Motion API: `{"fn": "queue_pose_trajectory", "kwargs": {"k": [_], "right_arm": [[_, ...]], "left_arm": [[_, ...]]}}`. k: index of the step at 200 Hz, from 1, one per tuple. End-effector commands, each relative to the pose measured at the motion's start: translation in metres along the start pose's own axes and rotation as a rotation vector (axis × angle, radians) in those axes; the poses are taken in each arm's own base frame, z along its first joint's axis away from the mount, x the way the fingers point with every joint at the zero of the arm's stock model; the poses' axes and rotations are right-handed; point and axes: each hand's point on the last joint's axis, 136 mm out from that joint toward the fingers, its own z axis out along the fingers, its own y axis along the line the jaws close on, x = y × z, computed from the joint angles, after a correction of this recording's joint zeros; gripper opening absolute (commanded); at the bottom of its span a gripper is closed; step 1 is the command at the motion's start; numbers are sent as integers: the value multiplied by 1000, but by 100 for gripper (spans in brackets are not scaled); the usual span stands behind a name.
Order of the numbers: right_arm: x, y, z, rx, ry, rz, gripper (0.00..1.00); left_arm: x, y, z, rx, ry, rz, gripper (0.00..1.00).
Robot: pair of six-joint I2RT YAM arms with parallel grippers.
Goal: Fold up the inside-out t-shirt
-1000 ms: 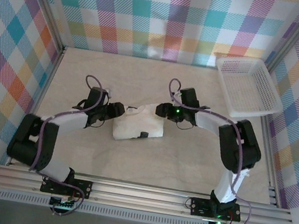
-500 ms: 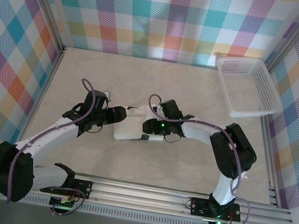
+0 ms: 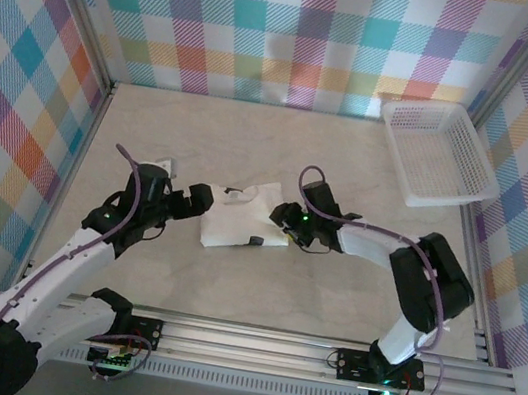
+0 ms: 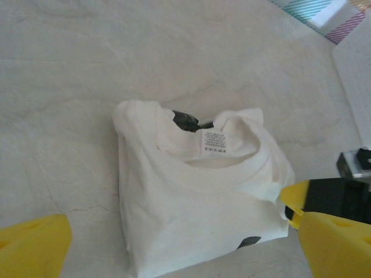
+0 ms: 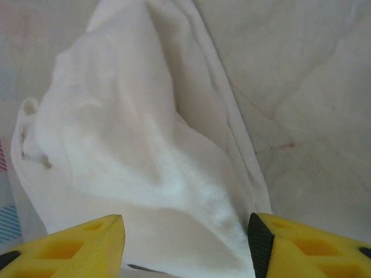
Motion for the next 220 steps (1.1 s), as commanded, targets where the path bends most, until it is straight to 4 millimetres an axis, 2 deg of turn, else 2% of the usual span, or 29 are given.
{"fn": "queue_pose_trajectory", "kwargs": {"k": [1,11,23,43,50,55,68,74,80,86,88,90,91,96,98,100,102,103,106,114,116,118,120,131,146,163,181,197,220], "right_arm": [[21,39,32,-69,81,176,46],[30,55,55,-88,115,218,41],[34,90,77,-137,142,249,39],[35,155,116,-231,145,250,40],[36,186,126,-290,156,200,42],[40,198,140,-298,183,162,43],[55,235,150,-347,293,81,49],[59,254,145,-414,325,38,50],[60,261,140,-434,340,24,52],[56,257,137,-431,325,18,54],[52,261,130,-444,311,14,55],[50,255,132,-438,300,9,55],[48,260,125,-451,292,7,56],[39,256,116,-462,250,-3,57],[36,247,119,-450,236,-5,58],[31,252,107,-467,213,-9,59],[28,243,110,-455,199,-14,59],[25,248,100,-470,187,-17,60],[20,239,100,-459,165,-25,61],[8,227,82,-454,112,-56,63],[4,229,71,-463,98,-61,63],[3,221,73,-447,93,-73,63],[0,222,63,-454,82,-77,64],[-6,200,46,-417,61,-125,65],[-5,178,23,-387,58,-175,66],[0,160,4,-363,55,-204,66],[5,142,-7,-330,61,-198,66],[9,135,-13,-331,70,-180,66],[15,126,-22,-317,82,-194,66]], "left_arm": [[-5,5,-11,-37,-27,-8,100],[-9,12,-18,-79,-50,-36,100],[-14,24,-27,-152,-87,-82,100],[-18,59,-43,-346,-141,-191,100],[-18,71,-51,-416,-155,-217,100],[-19,76,-55,-451,-163,-227,99],[-18,85,-60,-488,-155,-252,96],[-17,87,-60,-488,-141,-274,95],[-15,88,-57,-471,-118,-300,95],[-13,90,-54,-459,-98,-332,94],[-12,91,-52,-453,-89,-343,93],[-12,91,-51,-443,-82,-353,93],[-11,91,-50,-441,-79,-360,93],[-9,94,-46,-431,-64,-386,93],[-9,95,-45,-426,-62,-397,93],[-8,96,-43,-422,-57,-405,93],[-8,97,-41,-418,-54,-414,93],[-8,98,-40,-417,-53,-418,93],[-8,99,-37,-412,-49,-428,92],[-8,105,-29,-406,-40,-457,92],[-9,106,-28,-406,-39,-464,92],[-9,108,-26,-405,-38,-469,92],[-10,109,-24,-406,-37,-473,92],[-16,118,-10,-410,-33,-492,90],[-30,133,12,-413,-38,-512,85],[-44,162,35,-503,-26,-506,80],[-50,192,64,-577,31,-527,72],[-55,213,85,-619,72,-542,71],[-73,225,103,-622,78,-518,71]]}}
